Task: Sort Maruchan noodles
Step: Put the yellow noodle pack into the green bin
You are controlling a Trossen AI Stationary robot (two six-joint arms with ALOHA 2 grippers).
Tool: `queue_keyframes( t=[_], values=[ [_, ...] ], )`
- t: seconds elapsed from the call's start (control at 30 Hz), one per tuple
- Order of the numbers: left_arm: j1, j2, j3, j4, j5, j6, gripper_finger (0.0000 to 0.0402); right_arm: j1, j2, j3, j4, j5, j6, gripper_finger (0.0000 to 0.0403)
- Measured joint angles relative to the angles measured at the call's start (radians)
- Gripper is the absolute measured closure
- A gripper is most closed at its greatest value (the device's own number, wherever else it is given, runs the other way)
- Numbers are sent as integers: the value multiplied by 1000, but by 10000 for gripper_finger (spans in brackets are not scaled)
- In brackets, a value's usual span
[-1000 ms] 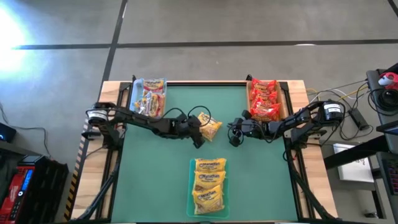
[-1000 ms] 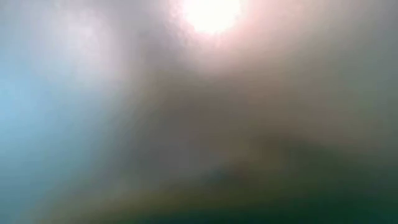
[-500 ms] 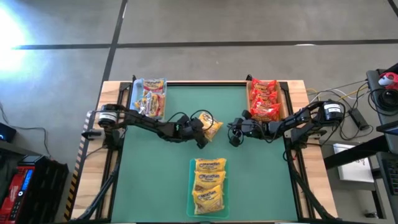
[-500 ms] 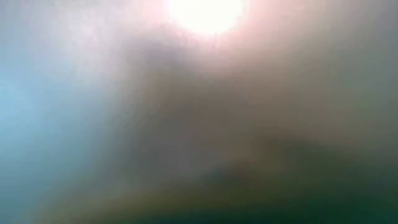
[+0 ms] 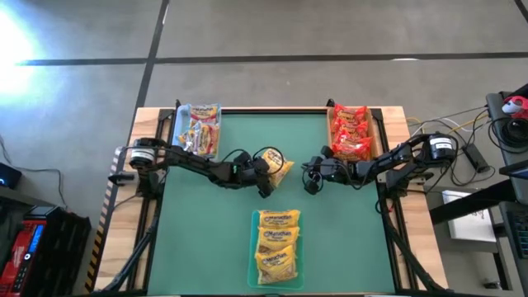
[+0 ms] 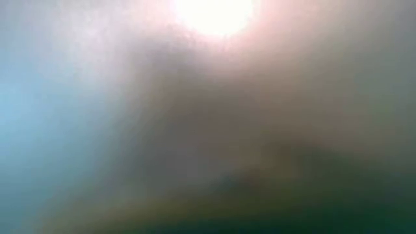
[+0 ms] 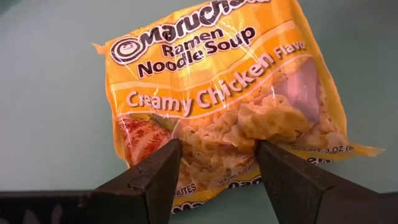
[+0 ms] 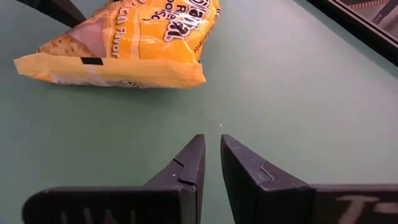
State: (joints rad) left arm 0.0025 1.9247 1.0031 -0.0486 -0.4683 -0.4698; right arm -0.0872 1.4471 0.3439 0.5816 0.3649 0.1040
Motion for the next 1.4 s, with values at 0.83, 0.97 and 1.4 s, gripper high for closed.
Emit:
queue_keyframes(
  t=[0.83,0.97,1.4],
  values=[
    [-16,1,-9,-3,34,17,203,-5,0,0,91,96,125,360],
    [-33,1,-10,-5,24,19,203,-5,6,0,147,106,152,360],
    [-41,8,-62,61,42,13,203,-7,1,23,154,181,276,360]
  ],
)
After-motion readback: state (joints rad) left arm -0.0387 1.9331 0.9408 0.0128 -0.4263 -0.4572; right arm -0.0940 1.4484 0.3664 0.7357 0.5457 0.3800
